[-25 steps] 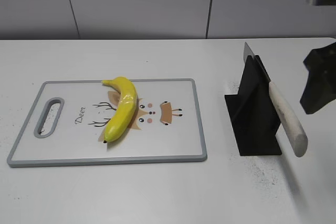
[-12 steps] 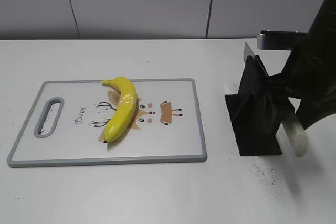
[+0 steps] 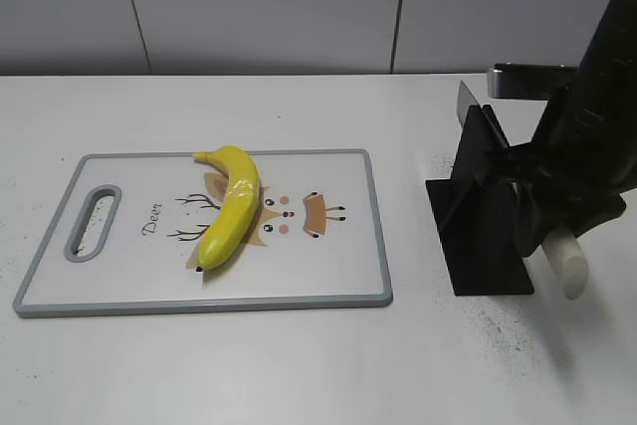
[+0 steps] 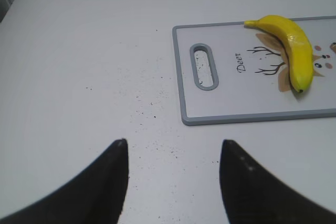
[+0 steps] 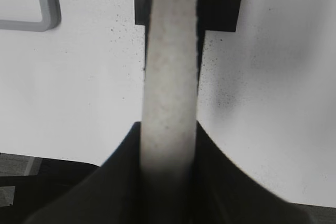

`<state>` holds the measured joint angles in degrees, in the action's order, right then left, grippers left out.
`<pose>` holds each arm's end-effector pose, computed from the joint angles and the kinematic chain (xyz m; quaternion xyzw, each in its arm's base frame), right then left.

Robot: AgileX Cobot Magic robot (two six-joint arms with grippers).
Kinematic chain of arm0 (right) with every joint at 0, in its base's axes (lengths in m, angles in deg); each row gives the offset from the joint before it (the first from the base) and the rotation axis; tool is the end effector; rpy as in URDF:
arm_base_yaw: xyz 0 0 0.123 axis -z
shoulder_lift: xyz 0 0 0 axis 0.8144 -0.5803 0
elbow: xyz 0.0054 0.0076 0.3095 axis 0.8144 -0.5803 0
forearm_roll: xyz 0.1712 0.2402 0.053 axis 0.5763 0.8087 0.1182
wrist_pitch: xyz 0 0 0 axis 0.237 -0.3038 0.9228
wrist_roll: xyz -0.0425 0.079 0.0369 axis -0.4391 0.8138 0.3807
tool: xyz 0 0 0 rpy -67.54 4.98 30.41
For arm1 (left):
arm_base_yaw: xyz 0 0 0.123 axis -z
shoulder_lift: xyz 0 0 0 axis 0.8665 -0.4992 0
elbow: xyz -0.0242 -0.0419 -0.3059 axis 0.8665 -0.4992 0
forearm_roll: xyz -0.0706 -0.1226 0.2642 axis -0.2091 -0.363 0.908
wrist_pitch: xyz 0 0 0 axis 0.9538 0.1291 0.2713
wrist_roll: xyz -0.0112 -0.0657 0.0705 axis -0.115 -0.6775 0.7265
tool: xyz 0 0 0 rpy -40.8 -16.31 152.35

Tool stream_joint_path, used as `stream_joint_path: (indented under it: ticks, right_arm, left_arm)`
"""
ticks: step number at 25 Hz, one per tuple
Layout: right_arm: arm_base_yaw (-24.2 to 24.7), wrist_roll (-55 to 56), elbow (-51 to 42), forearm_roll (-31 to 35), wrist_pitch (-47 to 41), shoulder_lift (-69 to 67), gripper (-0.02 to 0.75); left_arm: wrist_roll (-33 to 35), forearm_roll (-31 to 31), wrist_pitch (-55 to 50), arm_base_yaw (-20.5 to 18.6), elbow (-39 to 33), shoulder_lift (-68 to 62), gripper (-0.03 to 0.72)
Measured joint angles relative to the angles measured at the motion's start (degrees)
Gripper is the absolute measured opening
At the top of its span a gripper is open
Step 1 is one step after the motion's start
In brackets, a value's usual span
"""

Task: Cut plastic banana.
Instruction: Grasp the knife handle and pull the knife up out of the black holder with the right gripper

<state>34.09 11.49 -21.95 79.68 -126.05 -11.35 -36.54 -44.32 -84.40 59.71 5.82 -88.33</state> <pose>0.3197 0.1373 0.2115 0.0183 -0.9959 -0.0862 0.0197 0.0198 -0.0058 0.2880 0.0450 0.8666 -0.0067 0.4969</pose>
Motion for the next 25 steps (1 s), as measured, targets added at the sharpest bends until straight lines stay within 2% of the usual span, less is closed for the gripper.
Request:
stream_joint_path:
  ticks: [10,18,23,25]
  right_arm:
    - [0.00,2.52,6.27,-0.30,-4.15,1.37,0.164]
    - [0.00,5.41,15.24,-6.66,-6.84,4.92,0.161]
    - [0.00,5.44,20.44,-7.20,-6.96,5.37,0.161]
    - [0.00,2.02,21.71,-7.18,-7.01,5.39,0.160]
  left_arm:
    - [0.00,0.00,0.00,0.00,0.00,0.00,0.534]
    - [0.00,0.00,0.00,0.00,0.00,0.00,0.534]
    - [0.00,0.00,0.00,0.00,0.00,0.00,0.534]
    - [0.23,-0.06,0.12,0.00,0.00,0.00,0.534]
